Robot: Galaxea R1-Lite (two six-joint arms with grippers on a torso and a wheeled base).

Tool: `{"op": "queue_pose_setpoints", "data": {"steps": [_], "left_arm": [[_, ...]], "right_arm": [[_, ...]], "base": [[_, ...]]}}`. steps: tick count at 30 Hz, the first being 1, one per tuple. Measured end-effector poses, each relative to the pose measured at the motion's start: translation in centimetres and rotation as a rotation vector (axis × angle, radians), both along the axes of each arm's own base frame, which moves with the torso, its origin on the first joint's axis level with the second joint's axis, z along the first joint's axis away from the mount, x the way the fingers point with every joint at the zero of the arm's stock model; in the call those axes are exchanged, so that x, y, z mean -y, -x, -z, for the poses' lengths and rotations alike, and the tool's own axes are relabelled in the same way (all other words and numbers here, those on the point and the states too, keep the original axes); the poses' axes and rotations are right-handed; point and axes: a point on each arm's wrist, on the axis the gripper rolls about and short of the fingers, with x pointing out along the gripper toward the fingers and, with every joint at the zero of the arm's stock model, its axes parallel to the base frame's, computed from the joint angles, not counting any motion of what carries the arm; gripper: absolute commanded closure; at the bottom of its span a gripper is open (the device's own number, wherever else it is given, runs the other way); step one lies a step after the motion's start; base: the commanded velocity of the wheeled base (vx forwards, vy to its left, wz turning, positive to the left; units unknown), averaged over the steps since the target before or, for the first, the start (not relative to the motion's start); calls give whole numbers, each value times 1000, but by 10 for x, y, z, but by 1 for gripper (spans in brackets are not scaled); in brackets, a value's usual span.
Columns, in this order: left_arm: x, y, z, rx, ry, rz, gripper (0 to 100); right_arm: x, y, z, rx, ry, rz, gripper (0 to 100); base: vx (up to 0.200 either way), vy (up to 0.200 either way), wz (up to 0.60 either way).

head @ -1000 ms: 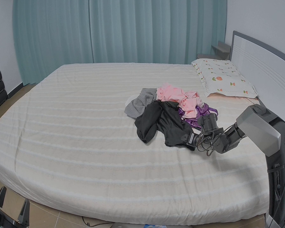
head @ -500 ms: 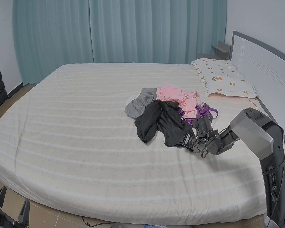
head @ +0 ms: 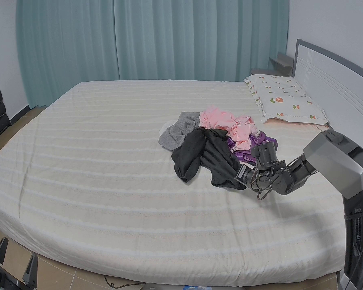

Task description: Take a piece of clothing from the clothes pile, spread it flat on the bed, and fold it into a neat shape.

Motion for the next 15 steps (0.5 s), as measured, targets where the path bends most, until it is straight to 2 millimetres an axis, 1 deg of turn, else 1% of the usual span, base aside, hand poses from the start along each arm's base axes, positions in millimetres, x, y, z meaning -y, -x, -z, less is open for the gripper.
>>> {"op": "queue_pose_setpoints", "data": {"steps": [5,11,15], "left_arm": [[0,0,0,0,1,0,0],[0,0,0,0,-2,0,0],[0,0,0,0,-3,0,0]], "right_arm": [[5,20,-31,55,-74,-18,100],[9,47,-70,209,-156,-40,100],[7,67,-99,294,-197,-66,100]], "base": [[0,0,0],[0,0,0],[0,0,0]]}}
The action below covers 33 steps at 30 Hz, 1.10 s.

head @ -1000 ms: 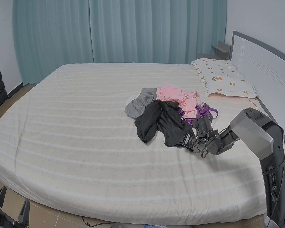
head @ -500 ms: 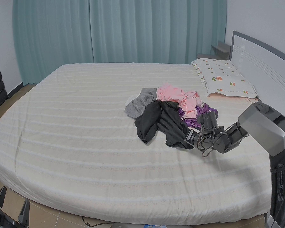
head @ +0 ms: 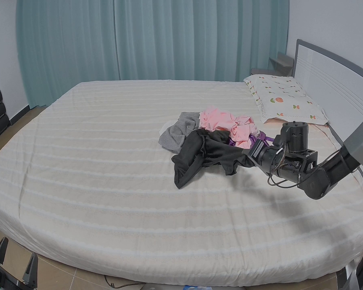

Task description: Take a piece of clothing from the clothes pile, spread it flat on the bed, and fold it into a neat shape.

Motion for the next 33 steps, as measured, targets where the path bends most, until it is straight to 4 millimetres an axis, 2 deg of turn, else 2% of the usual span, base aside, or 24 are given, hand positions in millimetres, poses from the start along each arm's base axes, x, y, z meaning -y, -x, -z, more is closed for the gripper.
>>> {"op": "queue_pose_setpoints", "data": {"steps": [6,11,16,19,22,26,33], "left_arm": [[0,0,0,0,-4,2,0],[0,0,-5,38,-2,5,0],[1,7,-44,166,-3,33,0],[2,4,-65,185,-6,69,0],[2,-9,-82,156,-6,105,0],[3,-36,-97,80,0,152,0],[11,-96,-105,-98,42,263,0]], "right_arm": [[-4,26,-34,81,-45,-33,100],[-6,38,-49,115,-64,-45,100],[-5,45,-58,135,-77,-50,100],[-6,48,-62,144,-84,-55,100],[-7,51,-66,153,-89,-63,100],[-10,55,-71,166,-97,-73,100],[-17,63,-83,200,-115,-101,100]], "base": [[0,0,0],[0,0,0],[0,0,0],[0,0,0],[0,0,0],[0,0,0],[0,0,0]]}}
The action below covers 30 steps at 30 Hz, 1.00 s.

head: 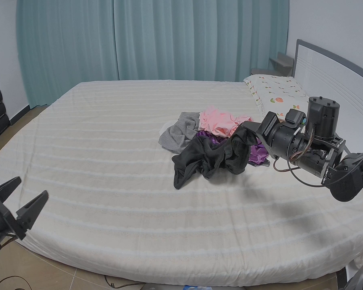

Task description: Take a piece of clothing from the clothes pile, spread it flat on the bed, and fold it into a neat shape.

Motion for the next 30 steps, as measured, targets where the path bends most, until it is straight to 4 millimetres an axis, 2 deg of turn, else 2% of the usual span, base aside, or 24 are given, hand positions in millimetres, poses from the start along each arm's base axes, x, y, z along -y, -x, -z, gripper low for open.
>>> {"op": "queue_pose_setpoints", "data": {"steps": [6,12,17,21,26,30], "left_arm": [[20,-56,7,-142,26,86,0],[53,-110,27,-270,47,154,0],[93,-148,56,-374,39,208,0],[134,-173,87,-444,13,249,0],[183,-197,117,-458,6,276,0],[209,-214,136,-449,28,261,0]], "right_arm": [[-4,11,-15,42,-21,-29,100],[-5,25,-32,91,-48,-54,100],[-3,39,-48,135,-73,-74,100],[0,52,-62,174,-95,-92,100],[4,69,-77,216,-120,-112,100],[7,79,-85,245,-132,-125,100]], "base": [[0,0,0],[0,0,0],[0,0,0],[0,0,0],[0,0,0],[0,0,0]]}}
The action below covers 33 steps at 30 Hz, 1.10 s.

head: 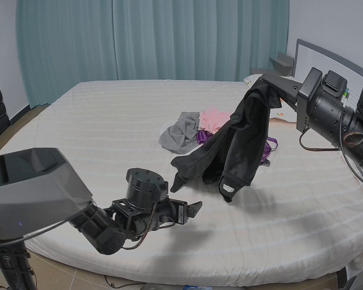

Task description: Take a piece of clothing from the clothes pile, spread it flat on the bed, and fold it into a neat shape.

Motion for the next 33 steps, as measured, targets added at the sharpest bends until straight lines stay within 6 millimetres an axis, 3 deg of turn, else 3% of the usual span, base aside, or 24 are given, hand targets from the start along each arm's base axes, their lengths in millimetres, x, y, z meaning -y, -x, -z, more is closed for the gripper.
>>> {"op": "queue_pose_setpoints", "data": {"steps": [9,15,26,27,33], "left_arm": [[17,-35,33,22,-5,-87,0],[14,-60,39,52,8,-147,0],[26,-85,55,73,30,-150,0],[28,-87,56,76,32,-148,100],[34,-96,59,93,47,-150,100]], "right_arm": [[3,10,-3,16,-1,-15,100],[3,10,-1,22,19,-12,100],[0,7,1,35,49,-7,100],[0,6,1,34,49,-7,100],[1,6,1,35,49,-3,100]], "base": [[0,0,0],[0,0,0],[0,0,0],[0,0,0],[0,0,0]]}}
